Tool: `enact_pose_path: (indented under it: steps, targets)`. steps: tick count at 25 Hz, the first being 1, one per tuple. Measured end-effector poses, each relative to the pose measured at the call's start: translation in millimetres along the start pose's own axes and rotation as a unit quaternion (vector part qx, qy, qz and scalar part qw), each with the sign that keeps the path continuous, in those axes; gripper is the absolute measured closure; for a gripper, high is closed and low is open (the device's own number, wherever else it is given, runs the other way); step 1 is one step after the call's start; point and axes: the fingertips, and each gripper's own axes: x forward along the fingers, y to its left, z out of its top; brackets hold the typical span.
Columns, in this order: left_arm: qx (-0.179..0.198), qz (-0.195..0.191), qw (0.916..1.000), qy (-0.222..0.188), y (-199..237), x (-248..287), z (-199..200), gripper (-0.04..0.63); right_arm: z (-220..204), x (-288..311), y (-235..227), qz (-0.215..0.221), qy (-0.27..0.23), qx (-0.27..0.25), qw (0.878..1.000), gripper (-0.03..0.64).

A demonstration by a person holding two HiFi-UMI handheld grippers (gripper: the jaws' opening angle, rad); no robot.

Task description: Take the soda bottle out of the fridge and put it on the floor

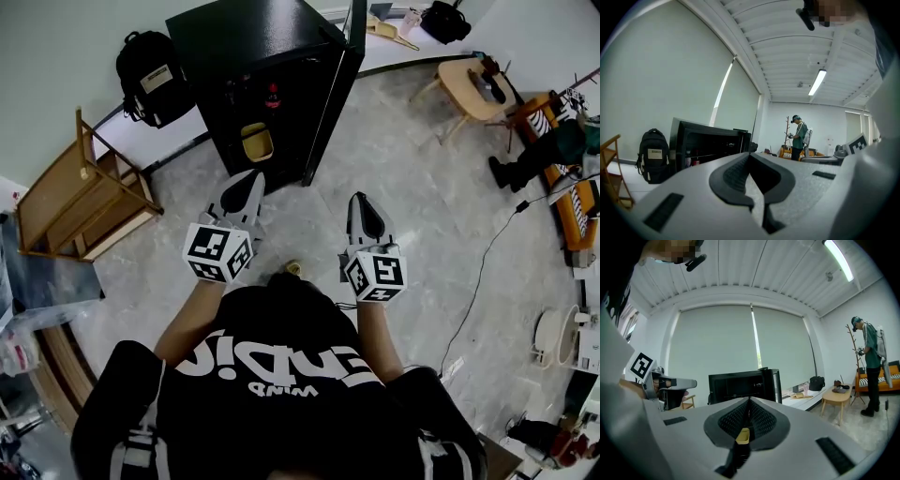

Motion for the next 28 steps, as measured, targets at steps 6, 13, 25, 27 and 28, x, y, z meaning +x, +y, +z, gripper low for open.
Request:
enact_pose_path:
  steps: [6,13,25,27,28]
  targets:
    - [0.003,0.029,0.9995,-0.009,7.0,40.2,1.8,0.589,4.1,40.1,-26.3,0.025,-0.001,-0.004,1.0,0.594]
    - [0.001,0.047,0.9989,-0.006,26.2,57.8,4.7,0.589,8.2,74.4,-23.6,0.049,0.0,-0.005,0.999,0.594]
    - [0.0,0.04,0.9991,0.01,61.4,105.9,4.6,0.589,4.9,127.7,-24.2,0.048,0.016,0.005,0.999,0.594]
    - [0.0,0.036,0.9992,0.015,67.5,115.3,2.2,0.589,3.5,138.3,-24.2,0.048,0.019,0.007,0.999,0.594]
    - [-0.001,0.033,0.9993,0.017,70.3,120.5,0.8,0.59,3.2,144.0,-24.7,0.048,0.019,0.007,0.999,0.594]
